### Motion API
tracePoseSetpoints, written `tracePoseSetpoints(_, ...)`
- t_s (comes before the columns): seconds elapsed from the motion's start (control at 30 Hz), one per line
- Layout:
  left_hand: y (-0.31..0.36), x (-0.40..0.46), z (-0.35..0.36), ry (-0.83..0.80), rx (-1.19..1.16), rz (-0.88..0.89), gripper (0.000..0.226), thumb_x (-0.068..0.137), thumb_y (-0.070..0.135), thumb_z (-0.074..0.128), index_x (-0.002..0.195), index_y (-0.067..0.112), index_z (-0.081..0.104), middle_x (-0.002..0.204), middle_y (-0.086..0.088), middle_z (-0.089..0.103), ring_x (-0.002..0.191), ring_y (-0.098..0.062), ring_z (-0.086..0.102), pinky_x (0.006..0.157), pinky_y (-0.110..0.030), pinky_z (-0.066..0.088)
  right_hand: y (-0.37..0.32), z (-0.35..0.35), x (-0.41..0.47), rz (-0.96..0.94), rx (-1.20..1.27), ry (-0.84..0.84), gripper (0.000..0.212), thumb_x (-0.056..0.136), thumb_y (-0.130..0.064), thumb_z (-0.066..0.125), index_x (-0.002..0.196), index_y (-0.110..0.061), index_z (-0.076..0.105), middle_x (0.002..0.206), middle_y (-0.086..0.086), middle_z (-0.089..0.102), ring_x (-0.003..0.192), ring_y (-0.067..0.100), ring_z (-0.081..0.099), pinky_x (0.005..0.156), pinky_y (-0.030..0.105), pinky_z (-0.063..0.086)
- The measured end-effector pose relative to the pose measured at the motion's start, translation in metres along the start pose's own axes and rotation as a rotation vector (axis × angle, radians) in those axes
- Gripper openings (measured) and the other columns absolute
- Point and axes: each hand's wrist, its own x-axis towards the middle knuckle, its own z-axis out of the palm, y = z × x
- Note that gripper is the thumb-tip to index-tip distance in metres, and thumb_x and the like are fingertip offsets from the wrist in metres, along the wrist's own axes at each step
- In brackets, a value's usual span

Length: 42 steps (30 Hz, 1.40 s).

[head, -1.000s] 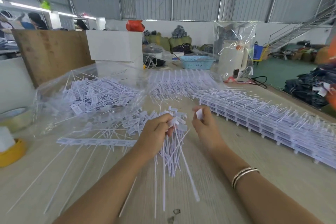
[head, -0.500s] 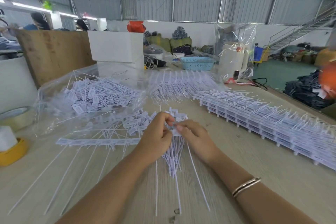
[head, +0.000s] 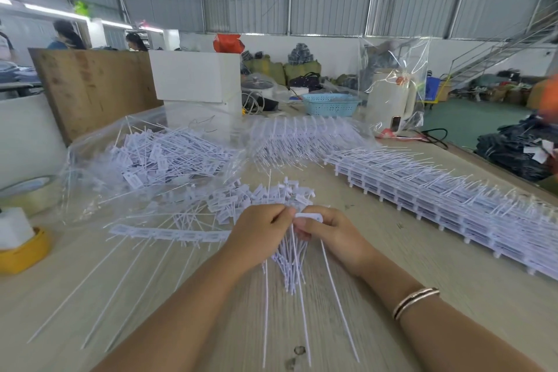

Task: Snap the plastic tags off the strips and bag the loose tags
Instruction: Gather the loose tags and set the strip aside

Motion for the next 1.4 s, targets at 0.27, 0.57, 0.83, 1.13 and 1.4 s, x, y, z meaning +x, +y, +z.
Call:
tracePoseSetpoints(0.27, -0.004, 0.003, -0.004, 0.113, -0.430, -0.195, 0.054, 0.099, 0.036, 0.038, 0.047, 0.024, 0.046, 0.051, 0.007, 0.048, 0.049, -0.007, 0.043, 0.063, -0.022, 0.038, 0.006, -0.002, 0.001, -0.188, 0.042, 0.183, 0.016, 0.091, -0.017, 0.054, 0.078, -0.016, 0.062, 0.062, -0.006, 0.052, 0.060, 0.010, 0.047, 0.066, 0.017, 0.041)
tracePoseSetpoints(0.57, -0.004, -0.003, 0.002, 0.098, -0.418, -0.039, 0.026, 0.082, 0.024, 0.040, 0.070, 0.006, 0.055, 0.059, 0.002, 0.046, 0.060, -0.015, 0.042, 0.058, -0.028, 0.033, 0.010, -0.015, 0.011, -0.025, -0.135, 0.391, 0.009, 0.099, -0.026, 0.045, 0.099, -0.023, 0.053, 0.077, -0.015, 0.057, 0.070, -0.002, 0.052, 0.067, 0.011, 0.039)
tracePoseSetpoints(0.83, -0.004, -0.007, 0.004, 0.098, -0.125, 0.036, 0.028, 0.090, 0.003, 0.046, 0.089, 0.031, 0.044, 0.076, 0.002, 0.049, 0.050, -0.002, 0.038, 0.050, -0.016, 0.032, 0.009, -0.012, 0.005, 0.020, -0.486, 0.420, 0.039, 0.094, -0.058, 0.036, 0.126, -0.038, 0.046, 0.133, -0.015, 0.042, 0.131, 0.010, 0.034, 0.110, 0.038, 0.015)
tracePoseSetpoints(1.13, 0.001, -0.008, -0.001, 0.108, 0.198, 0.177, 0.007, 0.093, 0.019, 0.050, 0.097, 0.023, 0.046, 0.084, 0.015, 0.043, 0.056, -0.004, 0.044, 0.051, -0.018, 0.032, 0.006, -0.004, 0.000, 0.029, -0.286, 0.097, 0.019, 0.091, -0.023, 0.061, 0.087, -0.006, 0.057, 0.080, -0.003, 0.051, 0.076, 0.005, 0.048, 0.078, 0.026, 0.037)
tracePoseSetpoints(1.4, 0.002, -0.003, -0.003, 0.109, 0.483, 0.027, 0.039, 0.099, 0.038, 0.033, 0.064, 0.025, 0.044, 0.052, 0.005, 0.045, 0.045, -0.011, 0.041, 0.047, -0.026, 0.033, 0.005, -0.001, -0.001, 0.010, -0.146, 0.045, 0.016, 0.084, -0.025, 0.055, 0.085, -0.009, 0.055, 0.082, 0.009, 0.051, 0.081, 0.019, 0.048, 0.080, 0.036, 0.039)
